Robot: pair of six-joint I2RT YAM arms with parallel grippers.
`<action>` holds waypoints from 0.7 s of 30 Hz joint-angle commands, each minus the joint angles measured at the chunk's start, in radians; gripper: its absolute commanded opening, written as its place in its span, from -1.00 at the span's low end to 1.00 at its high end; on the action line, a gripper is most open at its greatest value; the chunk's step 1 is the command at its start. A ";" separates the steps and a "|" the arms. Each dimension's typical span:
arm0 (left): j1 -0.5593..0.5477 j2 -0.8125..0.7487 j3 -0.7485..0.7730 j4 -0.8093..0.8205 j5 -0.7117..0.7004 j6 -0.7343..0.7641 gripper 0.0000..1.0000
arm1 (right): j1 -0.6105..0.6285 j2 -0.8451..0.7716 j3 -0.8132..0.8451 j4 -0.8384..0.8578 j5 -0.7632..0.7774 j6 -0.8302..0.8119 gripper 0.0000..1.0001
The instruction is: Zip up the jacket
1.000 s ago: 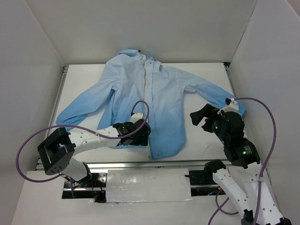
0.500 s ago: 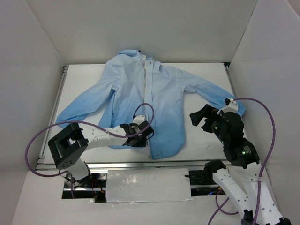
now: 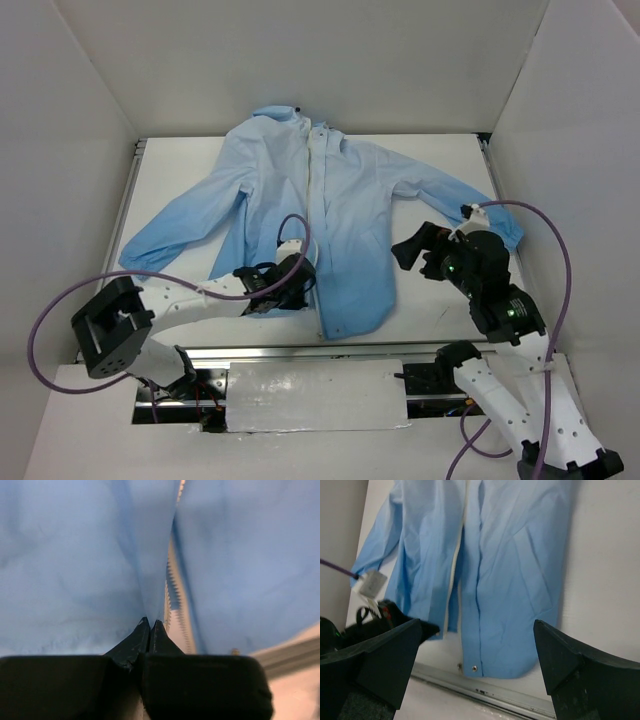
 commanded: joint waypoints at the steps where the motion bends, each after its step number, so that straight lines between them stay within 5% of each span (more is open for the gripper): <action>1: 0.067 -0.095 -0.070 0.213 0.139 0.032 -1.00 | 0.053 0.116 -0.040 0.102 -0.196 -0.054 1.00; 4: 0.139 -0.144 -0.142 0.292 0.238 0.008 -1.00 | 0.216 0.227 -0.071 0.133 -0.155 -0.028 1.00; 9: 0.181 -0.225 -0.189 0.234 0.163 -0.043 -1.00 | 0.568 0.406 -0.082 0.141 0.199 0.110 1.00; 12: 0.184 -0.270 -0.211 0.196 0.123 -0.057 -1.00 | 0.752 0.566 -0.048 0.126 0.328 0.242 0.78; 21: 0.201 -0.380 -0.289 0.165 0.097 -0.064 -1.00 | 0.888 0.874 0.053 0.092 0.461 0.380 0.69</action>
